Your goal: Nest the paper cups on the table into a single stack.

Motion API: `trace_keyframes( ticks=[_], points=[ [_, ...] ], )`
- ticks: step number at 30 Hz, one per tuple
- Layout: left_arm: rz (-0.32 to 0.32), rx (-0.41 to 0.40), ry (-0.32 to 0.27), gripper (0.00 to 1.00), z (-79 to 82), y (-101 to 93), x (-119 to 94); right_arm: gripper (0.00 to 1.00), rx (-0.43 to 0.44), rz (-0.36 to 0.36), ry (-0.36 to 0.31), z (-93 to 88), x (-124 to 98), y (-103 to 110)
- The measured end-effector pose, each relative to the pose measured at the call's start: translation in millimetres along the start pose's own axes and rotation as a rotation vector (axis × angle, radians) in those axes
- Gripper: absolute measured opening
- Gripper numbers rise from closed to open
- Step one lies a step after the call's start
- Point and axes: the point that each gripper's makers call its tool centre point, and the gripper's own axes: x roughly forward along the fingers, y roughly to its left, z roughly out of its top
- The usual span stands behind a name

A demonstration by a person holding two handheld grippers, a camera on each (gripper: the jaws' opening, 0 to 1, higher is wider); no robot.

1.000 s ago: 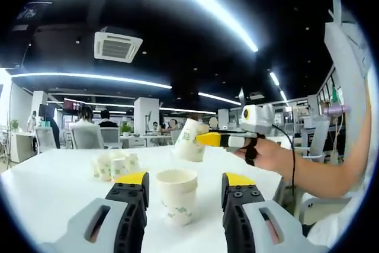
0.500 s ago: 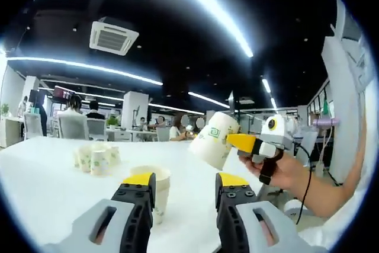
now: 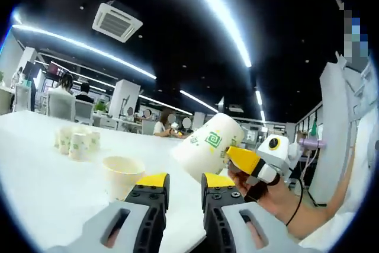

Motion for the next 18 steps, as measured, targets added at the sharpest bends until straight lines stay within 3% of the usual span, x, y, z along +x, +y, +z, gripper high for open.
trace_keyframes(
  ticks=[5, 18],
  points=[
    [-0.019, -0.031, 0.0, 0.18, -1.7, -2.4, 1.2, 0.38, 0.025, 0.003, -0.011, -0.7, 0.3, 0.5],
    [-0.005, -0.024, 0.002, 0.1, -0.8, 4.2, -3.3, 0.38, -0.012, 0.01, 0.026, -8.1, 3.1, 6.2]
  ],
)
